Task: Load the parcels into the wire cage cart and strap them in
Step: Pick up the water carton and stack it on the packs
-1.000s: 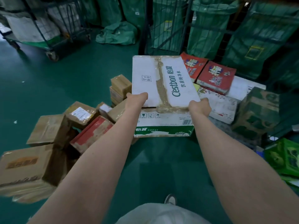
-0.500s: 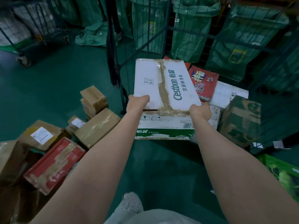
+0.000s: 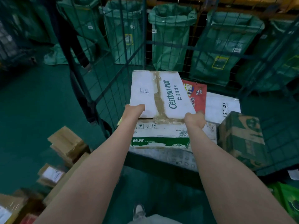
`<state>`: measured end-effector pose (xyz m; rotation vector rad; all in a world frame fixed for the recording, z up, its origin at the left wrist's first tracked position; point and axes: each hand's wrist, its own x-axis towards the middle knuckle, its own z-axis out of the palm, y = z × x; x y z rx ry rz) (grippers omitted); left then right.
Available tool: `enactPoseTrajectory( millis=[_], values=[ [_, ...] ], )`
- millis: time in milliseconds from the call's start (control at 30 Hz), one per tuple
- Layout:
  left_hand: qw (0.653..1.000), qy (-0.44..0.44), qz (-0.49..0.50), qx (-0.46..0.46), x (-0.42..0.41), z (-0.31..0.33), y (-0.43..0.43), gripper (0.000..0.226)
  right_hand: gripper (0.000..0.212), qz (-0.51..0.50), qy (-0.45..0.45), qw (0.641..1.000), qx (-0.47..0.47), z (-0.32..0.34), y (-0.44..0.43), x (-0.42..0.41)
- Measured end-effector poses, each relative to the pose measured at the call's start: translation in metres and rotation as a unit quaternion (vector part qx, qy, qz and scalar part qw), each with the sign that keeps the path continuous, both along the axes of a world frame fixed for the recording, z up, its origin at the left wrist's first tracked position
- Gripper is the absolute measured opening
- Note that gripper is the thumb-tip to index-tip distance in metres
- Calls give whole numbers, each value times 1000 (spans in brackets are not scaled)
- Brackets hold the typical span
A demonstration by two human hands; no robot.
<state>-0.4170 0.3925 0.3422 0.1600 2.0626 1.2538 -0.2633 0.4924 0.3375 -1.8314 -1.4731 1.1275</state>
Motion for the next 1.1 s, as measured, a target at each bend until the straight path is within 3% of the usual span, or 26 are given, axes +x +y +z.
enactPoseTrajectory(
  millis=[267, 367, 500, 600, 767, 1000, 1100],
  values=[
    [1000, -6, -26, -11, -60, -21, 88, 63, 40, -16, -27, 999, -14, -19, 85, -58],
    [999, -8, -23, -24, -79, -29, 128, 36, 42, -7, -51, 999, -8, -26, 128, -80],
    [999, 8, -24, -26, -103, -29, 182, 22, 43, -7, -50, 998, -21, -34, 184, -107],
    [999, 21, -16, -31, -122, -32, 223, 26, 46, -20, -34, 999, -34, -41, 222, -129],
    [998, 16, 5, -54, -147, -52, 272, 57, 47, -11, -55, 998, -31, -64, 266, -159],
    [998, 17, -16, -51, -208, -89, 339, 16, 48, -54, -79, 994, -59, -103, 325, -211],
    [996, 42, -43, -65, -233, -112, 371, 22, 49, -86, -64, 991, -74, -128, 348, -238]
  ],
)
